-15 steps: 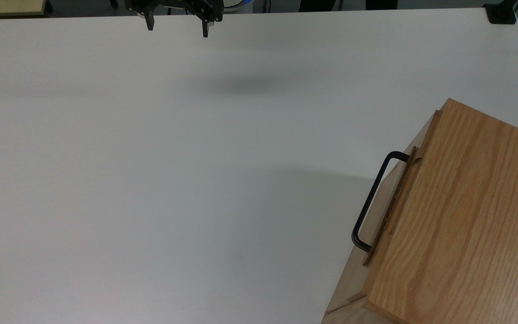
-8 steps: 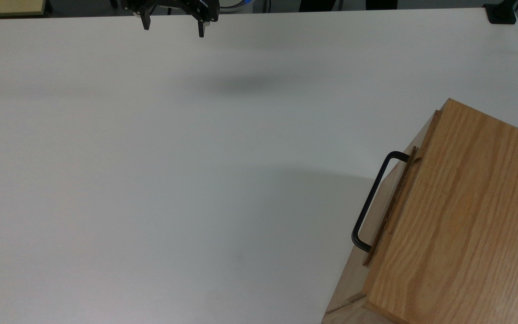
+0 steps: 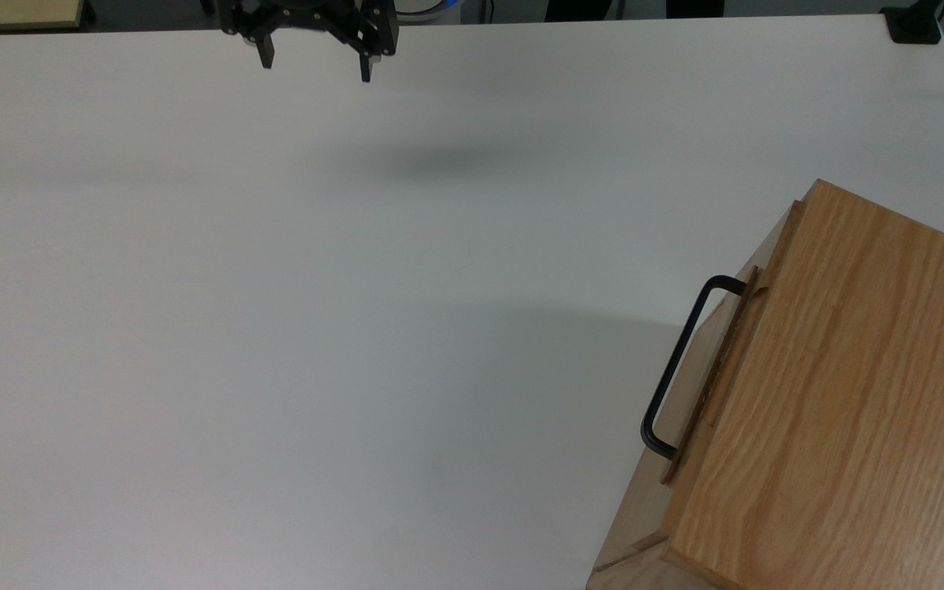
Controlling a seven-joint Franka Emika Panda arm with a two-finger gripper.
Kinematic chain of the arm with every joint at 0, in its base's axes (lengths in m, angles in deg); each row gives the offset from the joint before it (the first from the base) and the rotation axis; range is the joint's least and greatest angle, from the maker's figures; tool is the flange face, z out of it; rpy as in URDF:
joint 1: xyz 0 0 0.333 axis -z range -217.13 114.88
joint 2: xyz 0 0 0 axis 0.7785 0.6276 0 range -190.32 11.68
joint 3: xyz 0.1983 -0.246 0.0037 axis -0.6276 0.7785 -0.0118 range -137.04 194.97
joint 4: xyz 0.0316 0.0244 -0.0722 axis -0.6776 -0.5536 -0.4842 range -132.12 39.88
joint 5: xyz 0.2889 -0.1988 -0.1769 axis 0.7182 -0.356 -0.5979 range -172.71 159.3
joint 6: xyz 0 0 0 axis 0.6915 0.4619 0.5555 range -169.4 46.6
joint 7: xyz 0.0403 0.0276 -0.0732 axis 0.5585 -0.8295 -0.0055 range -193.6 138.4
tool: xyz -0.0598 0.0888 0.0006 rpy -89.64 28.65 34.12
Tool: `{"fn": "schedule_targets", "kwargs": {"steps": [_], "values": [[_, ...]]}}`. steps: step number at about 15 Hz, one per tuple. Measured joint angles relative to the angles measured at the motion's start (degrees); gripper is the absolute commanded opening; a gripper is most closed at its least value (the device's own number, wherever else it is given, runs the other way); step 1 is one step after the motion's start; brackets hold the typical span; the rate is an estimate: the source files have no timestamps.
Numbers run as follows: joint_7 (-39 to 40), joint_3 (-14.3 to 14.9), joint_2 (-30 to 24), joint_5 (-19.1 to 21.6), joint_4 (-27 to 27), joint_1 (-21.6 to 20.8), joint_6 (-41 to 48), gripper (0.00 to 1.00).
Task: Open the drawer by sliding it
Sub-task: 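Move the open gripper toward the black bar handle of the drawer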
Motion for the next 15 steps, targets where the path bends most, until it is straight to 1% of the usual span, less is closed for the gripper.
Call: {"fn": "schedule_targets", "kwargs": {"steps": [2, 4, 9, 11, 15], "values": [[-0.21, -0.04, 1.57, 0.40, 0.68, -0.07, -1.56, 1.00], [-2.79, -0.10, 3.03, 0.55, 1.38, -0.11, -3.58, 1.00], [-15.11, -0.42, 4.82, 1.09, 2.70, -0.41, -8.82, 1.00], [-20.13, -0.48, 5.48, 2.61, 3.31, -1.00, -10.88, 1.00], [-31.36, -0.59, 8.54, 6.09, 5.67, -3.94, -18.59, 1.00]]}}
